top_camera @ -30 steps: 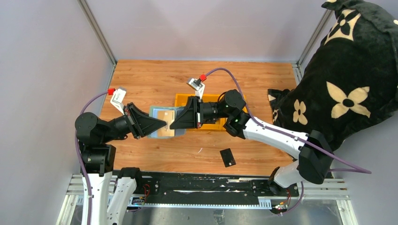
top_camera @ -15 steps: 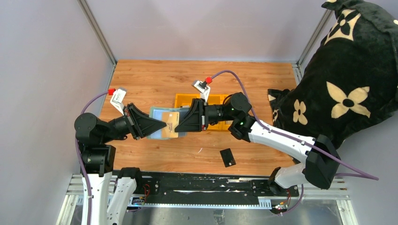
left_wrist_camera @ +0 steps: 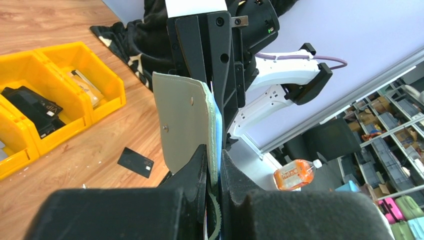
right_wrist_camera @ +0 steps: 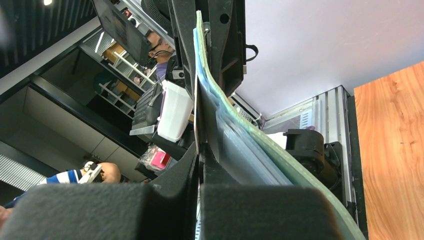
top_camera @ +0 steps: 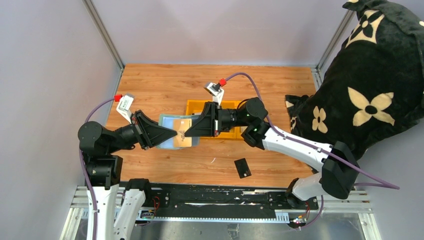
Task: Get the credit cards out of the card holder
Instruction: Remove the credit card from the card holder, then place the credit card in the storage box.
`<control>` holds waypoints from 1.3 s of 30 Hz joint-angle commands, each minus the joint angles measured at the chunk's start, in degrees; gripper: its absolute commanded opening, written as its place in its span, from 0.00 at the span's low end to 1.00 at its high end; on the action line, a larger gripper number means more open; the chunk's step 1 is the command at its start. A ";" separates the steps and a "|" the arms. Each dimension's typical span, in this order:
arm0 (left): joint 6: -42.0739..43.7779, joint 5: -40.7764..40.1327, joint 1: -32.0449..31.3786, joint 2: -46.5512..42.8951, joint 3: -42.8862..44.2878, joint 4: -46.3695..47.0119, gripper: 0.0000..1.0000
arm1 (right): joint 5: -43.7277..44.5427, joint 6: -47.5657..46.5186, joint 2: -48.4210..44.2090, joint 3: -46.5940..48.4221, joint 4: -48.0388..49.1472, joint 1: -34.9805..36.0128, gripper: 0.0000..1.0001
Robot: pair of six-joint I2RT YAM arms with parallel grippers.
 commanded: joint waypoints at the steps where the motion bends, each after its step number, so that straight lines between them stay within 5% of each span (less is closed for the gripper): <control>1: 1.16 0.24 -0.27 -0.45 1.53 1.28 0.00 | 0.30 0.75 -3.33 -3.16 3.72 -2.67 0.00; 9: 4.30 -1.47 -0.27 0.13 3.15 -0.67 0.00 | -2.86 -1.06 -11.21 -9.75 -5.22 -13.72 0.00; 16: 5.10 -1.19 -0.27 1.03 4.24 -1.19 0.00 | 2.05 -29.12 -15.86 -2.93 -52.95 -27.66 0.00; 22: 5.79 -0.37 -0.27 1.14 4.40 -1.73 0.00 | 19.05 -42.15 -13.79 0.00 -72.87 -34.56 0.00; 32: 8.48 0.51 -0.27 1.12 6.05 -4.80 0.00 | 38.19 -49.03 -1.79 4.50 -77.08 -35.99 0.00; 39: 9.95 0.36 -0.25 1.25 6.79 -6.23 0.00 | 39.88 -50.18 11.80 11.12 -77.78 -35.96 0.00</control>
